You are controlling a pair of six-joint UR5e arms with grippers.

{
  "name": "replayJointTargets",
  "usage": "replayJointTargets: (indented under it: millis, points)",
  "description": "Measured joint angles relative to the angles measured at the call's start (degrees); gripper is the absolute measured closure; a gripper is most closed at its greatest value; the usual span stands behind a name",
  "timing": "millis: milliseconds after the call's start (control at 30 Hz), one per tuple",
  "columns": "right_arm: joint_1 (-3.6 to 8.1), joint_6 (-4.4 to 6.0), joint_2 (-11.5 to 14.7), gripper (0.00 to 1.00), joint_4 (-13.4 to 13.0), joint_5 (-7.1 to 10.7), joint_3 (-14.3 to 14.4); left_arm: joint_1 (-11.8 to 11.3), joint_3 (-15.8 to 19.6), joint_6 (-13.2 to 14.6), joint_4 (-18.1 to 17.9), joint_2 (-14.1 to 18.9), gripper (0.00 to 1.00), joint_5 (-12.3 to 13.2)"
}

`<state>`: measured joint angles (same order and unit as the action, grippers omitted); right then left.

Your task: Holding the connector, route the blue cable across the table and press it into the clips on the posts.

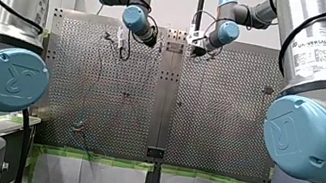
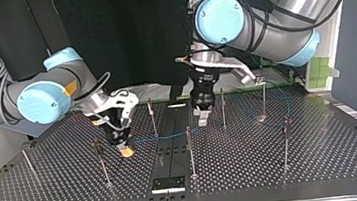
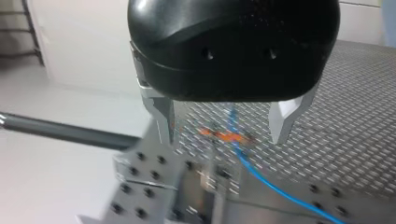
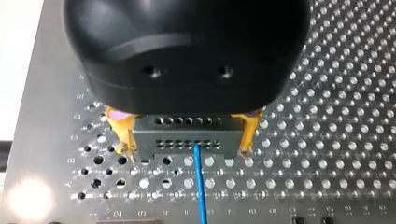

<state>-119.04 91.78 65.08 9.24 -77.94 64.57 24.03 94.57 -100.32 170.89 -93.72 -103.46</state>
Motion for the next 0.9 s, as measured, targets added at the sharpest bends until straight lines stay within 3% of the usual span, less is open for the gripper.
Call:
replayJointTargets:
  millis: [200, 500, 900]
  points:
    - [0.55, 0.01, 0.1, 1.0, 0.0, -0.05, -0.2, 2.9, -2.5, -0.6, -0.3, 0.4, 0.0, -2.4]
    - [1.01, 0.02, 0.2, 1.0, -0.1, -0.21, -0.3, 7.0, -4.8, -1.2, -0.2, -1.9, 0.0, -2.5]
    - [1.09, 0.08, 0.3, 1.0, -0.1, -0.12, -0.3, 8.8, -9.8, -0.4, 0.4, -7.7, 0.0, -5.5]
